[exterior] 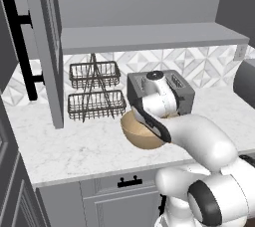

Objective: Open the cabinet, pick up the bread from the cabinet and place it in the basket. Then move the basket to the dining counter.

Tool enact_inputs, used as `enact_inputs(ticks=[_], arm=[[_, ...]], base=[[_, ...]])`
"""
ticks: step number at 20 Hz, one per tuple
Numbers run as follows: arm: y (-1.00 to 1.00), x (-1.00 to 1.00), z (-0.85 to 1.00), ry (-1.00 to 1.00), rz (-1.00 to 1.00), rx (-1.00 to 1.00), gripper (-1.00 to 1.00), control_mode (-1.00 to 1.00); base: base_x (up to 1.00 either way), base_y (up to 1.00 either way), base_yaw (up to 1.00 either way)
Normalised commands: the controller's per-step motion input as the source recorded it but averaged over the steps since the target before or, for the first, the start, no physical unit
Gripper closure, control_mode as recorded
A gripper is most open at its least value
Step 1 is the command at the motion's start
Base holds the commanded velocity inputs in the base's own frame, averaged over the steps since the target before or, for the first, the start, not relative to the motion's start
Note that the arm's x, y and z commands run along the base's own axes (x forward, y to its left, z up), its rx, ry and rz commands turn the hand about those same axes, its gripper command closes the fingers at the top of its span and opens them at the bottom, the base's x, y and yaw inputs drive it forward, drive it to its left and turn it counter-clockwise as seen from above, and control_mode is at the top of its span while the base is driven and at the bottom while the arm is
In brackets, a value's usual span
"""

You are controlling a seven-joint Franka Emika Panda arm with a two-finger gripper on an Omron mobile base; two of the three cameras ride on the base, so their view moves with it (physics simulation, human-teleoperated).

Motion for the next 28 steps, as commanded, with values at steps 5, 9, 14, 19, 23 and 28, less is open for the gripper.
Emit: enact_inputs(ticks=[5, 9, 14, 19, 23, 28], arm=[[-0.09, 0.43, 0.00, 0.09, 0.00, 0.00, -1.00, -1.00], [-0.13, 0.41, 0.00, 0.01, 0.00, 0.00, -1.00, -1.00], [-0.09, 0.33, 0.00, 0.00, 0.00, 0.01, -1.00, -1.00], [0.00, 0.03, -0.01, 0.03, 0.00, 0.00, -1.00, -1.00], [0.00, 0.00, -0.03, 0.13, 0.00, 0.00, -1.00, -1.00], [0.00, 0.00, -0.22, 0.04, 0.00, 0.00, -1.00, -1.00]], base=[[0.00, 0.00, 0.00], [0.00, 0.00, 0.00], [0.00, 0.00, 0.00], [0.00, 0.00, 0.00], [0.00, 0.00, 0.00], [0.00, 0.00, 0.00]])
